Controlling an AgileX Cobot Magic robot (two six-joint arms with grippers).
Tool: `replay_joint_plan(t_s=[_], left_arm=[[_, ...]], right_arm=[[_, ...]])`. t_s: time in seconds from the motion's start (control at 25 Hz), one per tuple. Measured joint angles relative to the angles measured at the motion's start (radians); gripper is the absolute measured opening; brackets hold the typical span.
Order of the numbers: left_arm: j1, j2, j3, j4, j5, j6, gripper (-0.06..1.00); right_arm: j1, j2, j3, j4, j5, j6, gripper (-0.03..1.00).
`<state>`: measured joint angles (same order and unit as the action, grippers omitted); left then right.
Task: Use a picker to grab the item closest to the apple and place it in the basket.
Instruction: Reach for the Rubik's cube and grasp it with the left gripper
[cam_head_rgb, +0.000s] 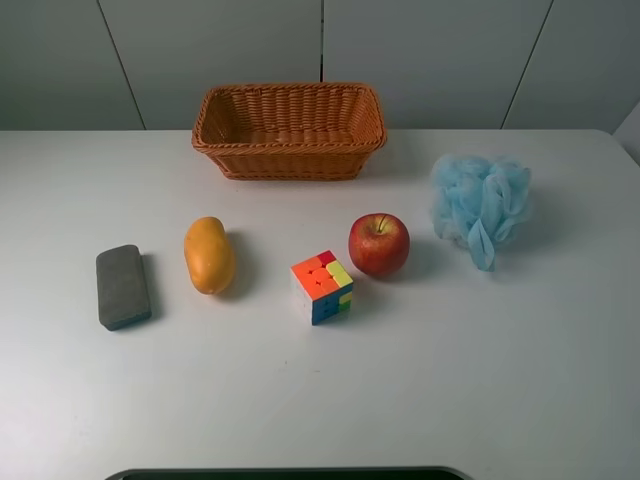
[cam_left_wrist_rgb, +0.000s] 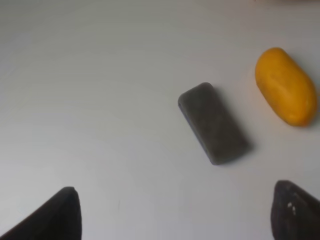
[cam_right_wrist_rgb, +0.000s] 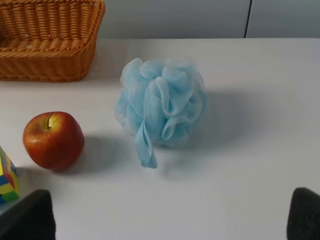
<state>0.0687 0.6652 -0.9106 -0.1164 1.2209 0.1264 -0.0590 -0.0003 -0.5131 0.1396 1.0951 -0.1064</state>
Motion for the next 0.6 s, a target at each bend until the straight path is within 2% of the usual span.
replay_joint_plan(t_s=[0.16, 0.6], left_arm=[[-0.075, 0.195, -0.068, -0.013, 0.0, 0.004, 0.73], [-0.426, 0.705, -0.289, -0.015, -0.041, 0.009, 0.73]], right_arm=[[0.0, 0.0, 0.0, 0.0, 0.0, 0.0, 0.7], [0.0, 0.0, 0.0, 0.0, 0.0, 0.0, 0.7]])
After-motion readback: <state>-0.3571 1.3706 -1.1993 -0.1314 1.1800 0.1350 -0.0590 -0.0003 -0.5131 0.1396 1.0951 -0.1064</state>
